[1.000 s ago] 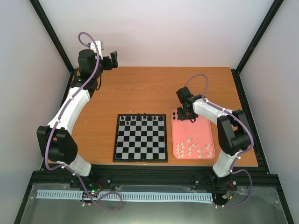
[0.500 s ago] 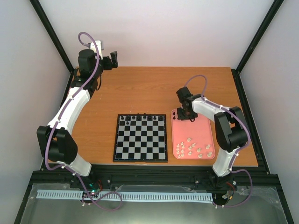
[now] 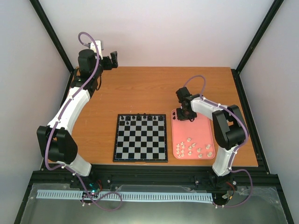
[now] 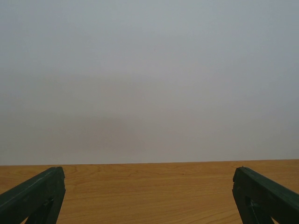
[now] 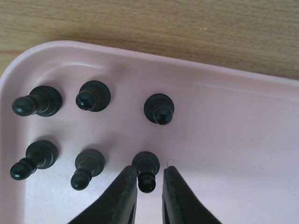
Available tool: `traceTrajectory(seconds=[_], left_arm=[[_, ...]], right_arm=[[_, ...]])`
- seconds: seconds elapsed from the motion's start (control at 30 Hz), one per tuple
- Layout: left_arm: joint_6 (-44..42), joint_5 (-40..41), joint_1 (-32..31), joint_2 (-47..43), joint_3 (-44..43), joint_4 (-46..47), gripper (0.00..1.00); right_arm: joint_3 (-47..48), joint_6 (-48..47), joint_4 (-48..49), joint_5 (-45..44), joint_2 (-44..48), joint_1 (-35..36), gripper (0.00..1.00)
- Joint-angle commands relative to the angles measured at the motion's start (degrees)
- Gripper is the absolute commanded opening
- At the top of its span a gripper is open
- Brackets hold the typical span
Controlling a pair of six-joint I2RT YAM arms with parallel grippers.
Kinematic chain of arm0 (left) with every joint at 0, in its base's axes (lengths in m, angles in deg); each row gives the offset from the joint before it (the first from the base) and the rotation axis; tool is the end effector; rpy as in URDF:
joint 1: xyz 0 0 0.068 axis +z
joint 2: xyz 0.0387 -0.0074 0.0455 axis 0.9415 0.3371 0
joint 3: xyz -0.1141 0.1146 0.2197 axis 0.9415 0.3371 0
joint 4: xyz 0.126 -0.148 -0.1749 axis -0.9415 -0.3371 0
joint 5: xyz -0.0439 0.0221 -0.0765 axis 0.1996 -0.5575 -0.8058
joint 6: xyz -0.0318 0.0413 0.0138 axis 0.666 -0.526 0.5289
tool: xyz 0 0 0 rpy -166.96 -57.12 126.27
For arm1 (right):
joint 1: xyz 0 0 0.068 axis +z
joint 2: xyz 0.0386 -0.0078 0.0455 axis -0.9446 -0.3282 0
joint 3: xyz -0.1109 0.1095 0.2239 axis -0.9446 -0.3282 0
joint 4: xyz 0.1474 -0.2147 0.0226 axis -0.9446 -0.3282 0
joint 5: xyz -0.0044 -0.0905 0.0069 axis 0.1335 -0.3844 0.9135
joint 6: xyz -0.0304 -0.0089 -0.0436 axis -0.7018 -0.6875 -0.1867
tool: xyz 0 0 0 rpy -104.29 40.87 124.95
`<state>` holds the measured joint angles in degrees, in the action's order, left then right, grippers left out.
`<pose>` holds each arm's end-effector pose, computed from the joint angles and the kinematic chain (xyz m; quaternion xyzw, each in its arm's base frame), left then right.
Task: Set up the chess pieces on the board
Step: Pick up the chess piece from the storage box.
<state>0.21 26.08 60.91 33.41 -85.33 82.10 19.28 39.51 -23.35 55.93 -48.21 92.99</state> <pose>0.3716 -0.0619 0.3944 -0.0018 0.7642 -0.1139 0.6348 0.3262 0.1282 0.1591 -0.0732 0.9884 -0.0200 0.1313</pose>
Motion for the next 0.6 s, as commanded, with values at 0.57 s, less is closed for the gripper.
traceTrajectory(seconds=[0.57], left_arm=[[-0.6,-0.3,-0.1,-0.6,-1.3,0.8,1.00]], right_arm=[[4.5,-0.1,-7.1,0.2,7.1,2.0,0.05]])
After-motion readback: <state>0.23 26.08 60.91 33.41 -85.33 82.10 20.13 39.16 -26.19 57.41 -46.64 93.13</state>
